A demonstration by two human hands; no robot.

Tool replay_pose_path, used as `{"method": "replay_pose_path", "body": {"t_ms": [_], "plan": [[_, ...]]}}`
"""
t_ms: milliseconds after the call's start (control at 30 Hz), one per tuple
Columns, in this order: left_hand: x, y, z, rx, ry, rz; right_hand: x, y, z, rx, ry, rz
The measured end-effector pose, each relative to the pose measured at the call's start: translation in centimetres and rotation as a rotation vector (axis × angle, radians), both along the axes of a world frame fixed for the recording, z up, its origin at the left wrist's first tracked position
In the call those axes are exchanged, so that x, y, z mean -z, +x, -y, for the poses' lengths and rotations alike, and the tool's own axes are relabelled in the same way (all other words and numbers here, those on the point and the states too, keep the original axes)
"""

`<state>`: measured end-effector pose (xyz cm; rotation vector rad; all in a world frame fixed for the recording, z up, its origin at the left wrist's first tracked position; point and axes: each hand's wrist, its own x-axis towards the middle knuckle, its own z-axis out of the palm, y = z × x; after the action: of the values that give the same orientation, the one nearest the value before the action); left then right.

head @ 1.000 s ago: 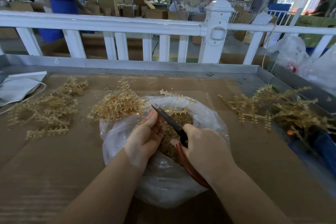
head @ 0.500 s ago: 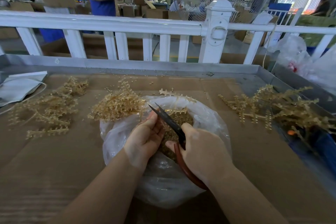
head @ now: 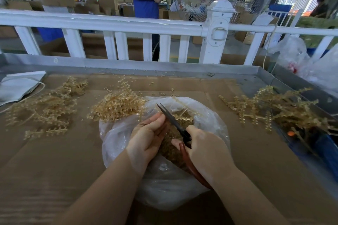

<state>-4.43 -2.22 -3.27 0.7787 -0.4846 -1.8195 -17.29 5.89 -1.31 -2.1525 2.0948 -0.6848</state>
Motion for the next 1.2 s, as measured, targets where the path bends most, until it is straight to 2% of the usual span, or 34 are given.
{"method": "replay_pose_path", "body": {"t_ms": [300, 433, 667, 933, 1200], "plan": [[-0.4, -0.1, -0.5, -0.025, 0.0, 0.099, -0.4, -0.5, -0.3, -0.03, 0.113, 0.125], [-0.7, -0.2, -0.3, -0.112, 0.054, 0.021, -1.0, -0.6, -0.7, -0.034, 0.095, 0.117], [-1.1, -0.2, 0.0, -0.166, 0.132, -0.05, -1.6, -0.5, -1.3, -0.013, 0.017, -0.087], [-0.7, 0.0, 0.4, -0.154, 0.138, -0.084, -2.2, -0.8, -1.4, -0.013, 0.056, -0.16], [-0.6, 0.0, 0.3, -0.154, 0.124, -0.1, -2.6, -1.2, -1.4, -0.02, 0.011, -0.23]]}}
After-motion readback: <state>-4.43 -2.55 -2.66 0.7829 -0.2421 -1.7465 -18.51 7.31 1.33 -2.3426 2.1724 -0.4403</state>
